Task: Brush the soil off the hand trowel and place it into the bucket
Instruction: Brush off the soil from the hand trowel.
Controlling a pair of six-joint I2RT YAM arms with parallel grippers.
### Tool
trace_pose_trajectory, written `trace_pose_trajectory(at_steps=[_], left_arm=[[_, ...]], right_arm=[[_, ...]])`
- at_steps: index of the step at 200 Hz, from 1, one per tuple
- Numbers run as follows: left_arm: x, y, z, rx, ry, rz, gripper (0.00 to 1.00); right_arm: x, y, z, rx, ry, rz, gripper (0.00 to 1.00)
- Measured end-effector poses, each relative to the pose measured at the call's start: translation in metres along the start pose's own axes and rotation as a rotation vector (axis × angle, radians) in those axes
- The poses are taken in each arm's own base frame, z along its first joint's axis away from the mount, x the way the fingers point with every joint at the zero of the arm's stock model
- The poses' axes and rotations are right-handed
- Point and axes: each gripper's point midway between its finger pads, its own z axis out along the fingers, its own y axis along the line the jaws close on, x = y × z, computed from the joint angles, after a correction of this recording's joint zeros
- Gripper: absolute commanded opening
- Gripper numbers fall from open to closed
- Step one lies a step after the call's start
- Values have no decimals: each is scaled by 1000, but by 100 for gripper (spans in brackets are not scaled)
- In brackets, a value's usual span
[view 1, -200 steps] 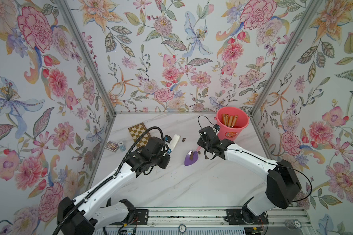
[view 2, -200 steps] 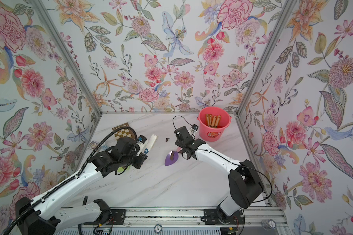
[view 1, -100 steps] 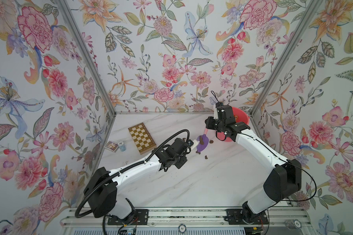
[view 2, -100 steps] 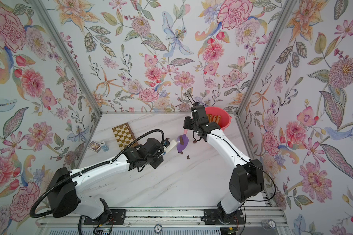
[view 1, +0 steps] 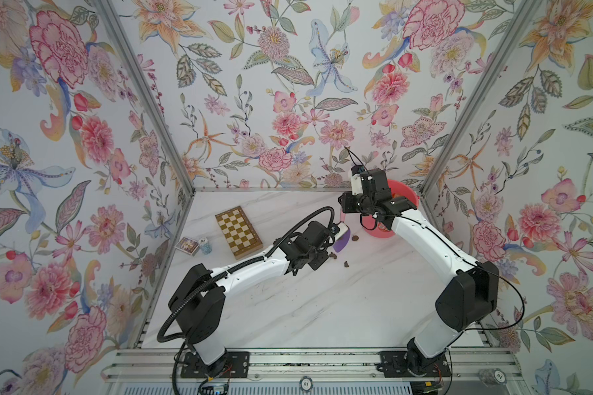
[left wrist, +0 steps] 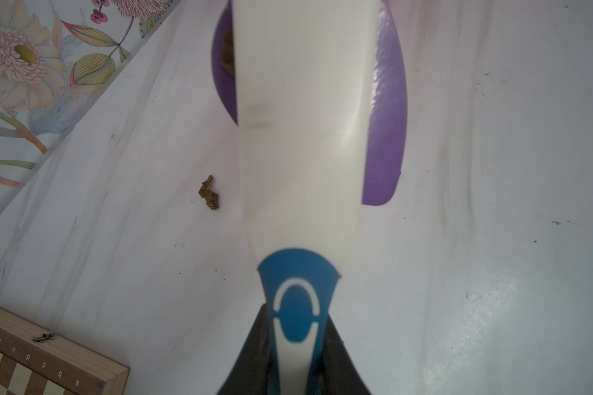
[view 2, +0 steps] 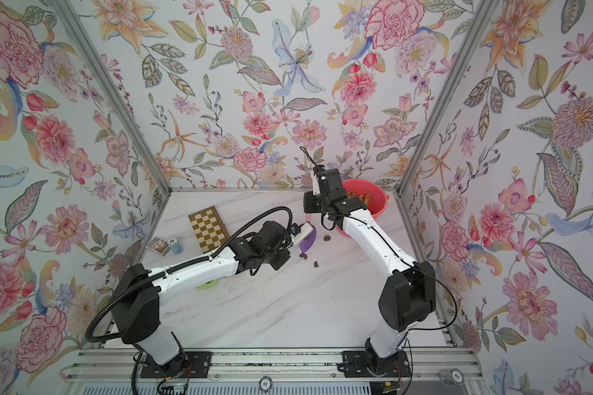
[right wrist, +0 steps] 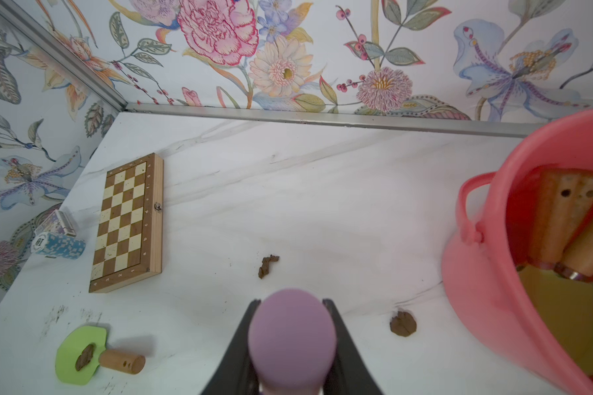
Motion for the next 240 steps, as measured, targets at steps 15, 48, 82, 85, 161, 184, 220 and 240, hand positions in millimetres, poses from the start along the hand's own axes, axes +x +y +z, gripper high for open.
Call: trace_pose_trajectory(at_steps=[15,48,82,85,161,184,220,240], left_arm=[[1,-1,6,1,3,8,0],[12,-7,21,16,44,18,0],[34,-17,26,51,93,-25,0],[38,-18,27,54,102,-28,0],[26,-11,-20,54,83,-94,0],[-2,0,-31,20,20,-57,0],[-18,8,-10,-22,16,38,0],[-7,7,12,-21,56,77,0]], right_arm=[[-12,4,-5,-23,-18,-13,16],[-20,5,-8,-28,-40,-41,16],[-23,3,-6,-20,-61,-55,16],[-23,3,-6,-21,-65,-56,16],[-15,-1,6,-9,-66,-60,16],[-13,5,6,-20,-63,-74,16],[-5,14,6,-50,-36,-91,16],[-2,16,6,-53,-23,-93,15]])
